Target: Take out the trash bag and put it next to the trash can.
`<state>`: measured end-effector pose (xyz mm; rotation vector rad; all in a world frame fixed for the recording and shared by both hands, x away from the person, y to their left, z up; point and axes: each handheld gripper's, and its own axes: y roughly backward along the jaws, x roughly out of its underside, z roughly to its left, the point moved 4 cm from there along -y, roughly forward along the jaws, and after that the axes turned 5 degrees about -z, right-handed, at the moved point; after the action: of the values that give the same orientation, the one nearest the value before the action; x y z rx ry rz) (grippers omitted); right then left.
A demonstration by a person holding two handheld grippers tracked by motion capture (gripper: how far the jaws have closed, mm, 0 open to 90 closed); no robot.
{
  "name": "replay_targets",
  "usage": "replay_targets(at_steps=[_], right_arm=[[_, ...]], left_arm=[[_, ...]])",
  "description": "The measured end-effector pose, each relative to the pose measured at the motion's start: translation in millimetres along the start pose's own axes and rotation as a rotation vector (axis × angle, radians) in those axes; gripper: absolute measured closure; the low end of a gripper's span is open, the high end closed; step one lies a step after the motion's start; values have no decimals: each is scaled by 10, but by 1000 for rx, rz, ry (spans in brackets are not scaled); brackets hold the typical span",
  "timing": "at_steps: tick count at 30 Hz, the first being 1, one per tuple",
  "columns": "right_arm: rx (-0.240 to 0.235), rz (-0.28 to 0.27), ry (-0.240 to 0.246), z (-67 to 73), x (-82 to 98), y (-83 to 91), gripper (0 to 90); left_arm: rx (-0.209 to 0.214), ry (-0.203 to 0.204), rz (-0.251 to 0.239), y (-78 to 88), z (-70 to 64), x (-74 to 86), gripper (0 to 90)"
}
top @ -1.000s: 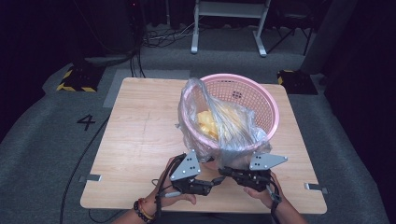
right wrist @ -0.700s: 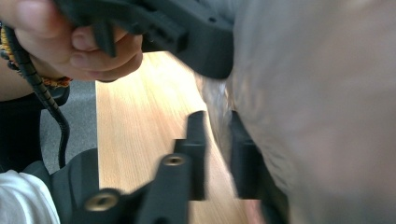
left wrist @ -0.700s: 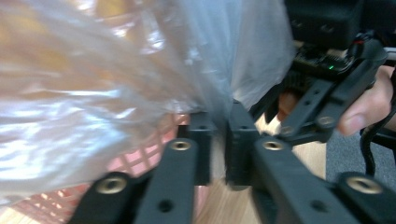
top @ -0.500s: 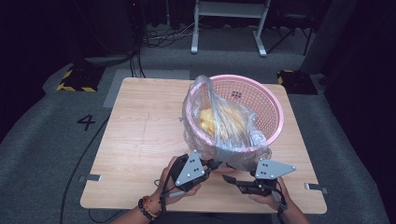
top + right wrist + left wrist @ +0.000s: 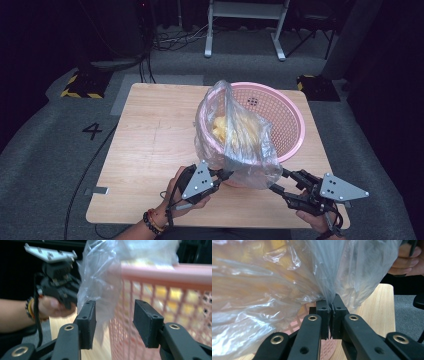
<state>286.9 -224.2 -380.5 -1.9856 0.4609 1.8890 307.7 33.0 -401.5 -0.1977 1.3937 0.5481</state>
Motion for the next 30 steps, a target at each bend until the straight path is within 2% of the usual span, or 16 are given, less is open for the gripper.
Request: replay_targets(at_steps=[3, 5, 6, 8, 9, 11, 13, 15, 16, 20, 23, 25, 27, 28, 29, 30], right_arm=[[-28, -34, 6, 84, -67, -138, 611], [-25, -31, 15, 98, -69, -170, 659], [-16, -18, 31, 116, -70, -269, 723], [-16, -16, 29, 120, -68, -369, 773], [-22, -15, 28, 128, -64, -419, 785], [-15, 8, 47, 142, -42, -514, 818], [-11, 27, 74, 146, -5, -584, 849], [-12, 33, 72, 139, 14, -605, 864], [-16, 40, 73, 124, 48, -624, 891], [-16, 56, 91, 130, 75, -630, 900], [-19, 65, 106, 150, 80, -646, 900], [-24, 75, 129, 178, 100, -683, 900], [-28, 84, 137, 194, 119, -704, 900], [-28, 84, 137, 194, 119, -704, 900], [-50, 85, 138, 202, 134, -711, 892], [-50, 85, 138, 202, 134, -711, 892]], left_arm=[[1, -2, 1, -29, 1, -4, 873], [3, 1, -2, -45, -2, -6, 869], [6, -2, 0, -61, -1, -8, 868], [15, 0, 1, -74, -14, -18, 848], [15, 0, 1, -74, -14, -18, 811], [47, 16, 2, -80, -68, -45, 623], [48, 25, -4, -64, -130, -83, 441], [40, 23, -13, -45, -152, -107, 370], [34, 46, -38, -1, -180, -159, 308], [5, 87, -74, 76, -166, -257, 305], [-28, 87, -74, 71, -156, -287, 324], [-44, 88, -72, 43, -151, -304, 373], [-35, 86, -66, 27, -152, -307, 421], [-35, 86, -66, 27, -152, -307, 512], [-41, 51, -56, 22, -155, -308, 556], [-41, 51, -56, 22, -155, -308, 590]])
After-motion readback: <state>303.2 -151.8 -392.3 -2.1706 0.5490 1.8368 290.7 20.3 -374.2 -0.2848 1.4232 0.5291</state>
